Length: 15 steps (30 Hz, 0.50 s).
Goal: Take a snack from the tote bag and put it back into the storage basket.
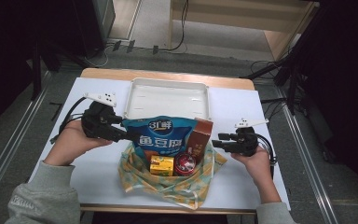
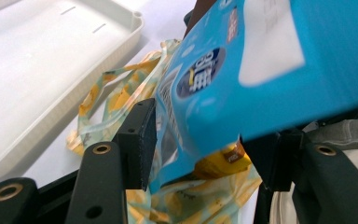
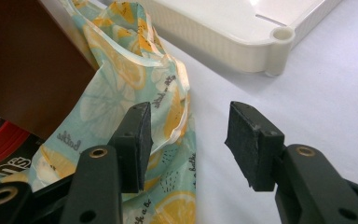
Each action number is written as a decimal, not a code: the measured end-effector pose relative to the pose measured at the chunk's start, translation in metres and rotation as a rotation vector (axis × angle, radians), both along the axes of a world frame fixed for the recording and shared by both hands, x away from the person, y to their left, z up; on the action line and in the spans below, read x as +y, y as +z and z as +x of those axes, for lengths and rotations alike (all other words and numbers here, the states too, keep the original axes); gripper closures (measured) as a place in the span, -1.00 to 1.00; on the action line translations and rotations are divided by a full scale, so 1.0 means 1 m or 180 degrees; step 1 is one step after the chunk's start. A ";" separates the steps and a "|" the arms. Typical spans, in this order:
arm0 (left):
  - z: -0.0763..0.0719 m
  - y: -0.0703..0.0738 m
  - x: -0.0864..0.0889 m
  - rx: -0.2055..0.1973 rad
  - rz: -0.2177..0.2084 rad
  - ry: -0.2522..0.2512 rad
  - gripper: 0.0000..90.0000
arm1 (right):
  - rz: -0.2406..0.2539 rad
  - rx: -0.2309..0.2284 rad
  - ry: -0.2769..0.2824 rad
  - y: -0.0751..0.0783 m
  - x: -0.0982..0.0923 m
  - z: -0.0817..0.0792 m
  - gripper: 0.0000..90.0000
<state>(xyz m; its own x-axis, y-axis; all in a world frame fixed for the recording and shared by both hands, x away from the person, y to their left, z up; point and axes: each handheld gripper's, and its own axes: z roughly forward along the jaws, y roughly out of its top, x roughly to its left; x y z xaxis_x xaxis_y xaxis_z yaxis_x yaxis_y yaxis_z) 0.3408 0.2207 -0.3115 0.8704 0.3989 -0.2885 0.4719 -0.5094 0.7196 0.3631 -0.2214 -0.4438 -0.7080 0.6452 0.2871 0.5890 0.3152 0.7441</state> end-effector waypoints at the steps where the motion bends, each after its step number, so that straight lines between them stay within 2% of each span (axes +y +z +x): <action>1: 0.001 0.001 -0.001 0.0007 -0.0007 0.0003 0.04 | -0.0009 -0.0001 0.0003 0.000 0.000 0.000 0.13; 9: 0.007 0.004 -0.012 0.0004 -0.0029 -0.0048 0.13 | -0.0018 -0.0003 0.0007 0.000 0.001 0.001 0.13; 15: 0.010 0.000 -0.021 -0.0012 0.0030 -0.0091 0.20 | -0.0039 0.0017 0.0007 -0.002 0.002 0.001 0.13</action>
<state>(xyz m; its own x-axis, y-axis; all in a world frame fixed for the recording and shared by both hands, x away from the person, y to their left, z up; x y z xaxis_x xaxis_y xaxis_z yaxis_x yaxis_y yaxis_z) 0.3508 0.2002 -0.3111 0.8826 0.3767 -0.2814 0.4544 -0.5294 0.7164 0.3644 -0.2190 -0.4455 -0.7080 0.6471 0.2830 0.5923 0.3257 0.7370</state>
